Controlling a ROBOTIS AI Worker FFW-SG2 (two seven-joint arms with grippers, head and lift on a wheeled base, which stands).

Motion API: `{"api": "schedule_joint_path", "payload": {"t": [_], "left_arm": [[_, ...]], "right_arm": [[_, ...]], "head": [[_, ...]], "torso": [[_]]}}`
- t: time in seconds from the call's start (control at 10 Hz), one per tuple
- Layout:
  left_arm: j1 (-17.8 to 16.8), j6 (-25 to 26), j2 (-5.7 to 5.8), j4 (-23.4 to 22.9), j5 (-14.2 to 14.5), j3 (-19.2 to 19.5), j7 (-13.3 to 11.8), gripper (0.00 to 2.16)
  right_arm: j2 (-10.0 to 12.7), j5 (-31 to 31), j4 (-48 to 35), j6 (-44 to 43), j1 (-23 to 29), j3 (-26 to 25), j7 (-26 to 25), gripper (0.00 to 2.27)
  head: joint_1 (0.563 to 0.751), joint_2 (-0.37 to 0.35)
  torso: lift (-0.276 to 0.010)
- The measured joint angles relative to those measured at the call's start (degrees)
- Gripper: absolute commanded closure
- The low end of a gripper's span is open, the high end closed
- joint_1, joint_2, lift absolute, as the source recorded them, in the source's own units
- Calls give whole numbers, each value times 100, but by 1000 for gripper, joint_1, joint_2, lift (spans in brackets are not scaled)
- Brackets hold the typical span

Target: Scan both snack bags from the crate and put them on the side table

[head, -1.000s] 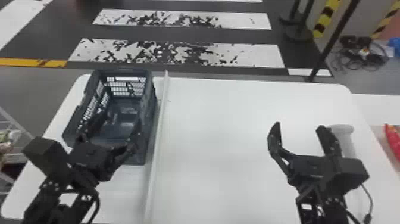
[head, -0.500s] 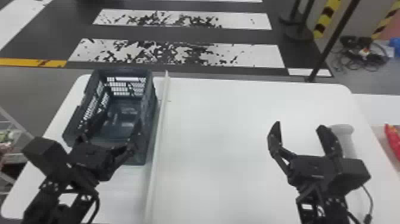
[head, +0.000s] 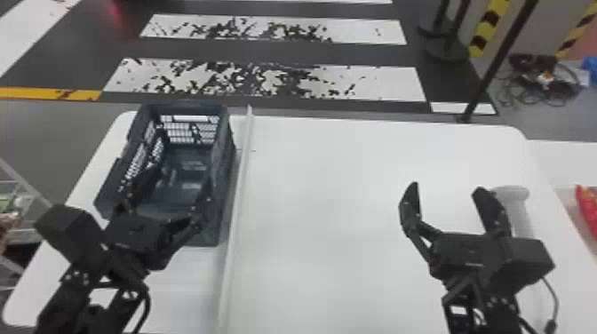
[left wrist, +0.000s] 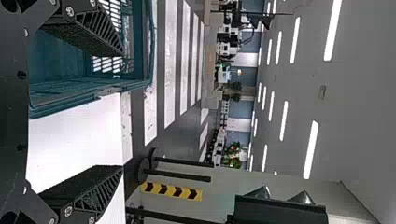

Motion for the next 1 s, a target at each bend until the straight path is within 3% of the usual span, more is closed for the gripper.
{"api": "schedule_joint_path", "payload": {"t": [1.0], "left_arm": [[8, 0, -1, 9, -18, -9, 9, 144]], "right_arm": [[7, 0, -27, -9, 30, 18, -44, 43]], "head": [[695, 8]], "torso": [[-87]]}}
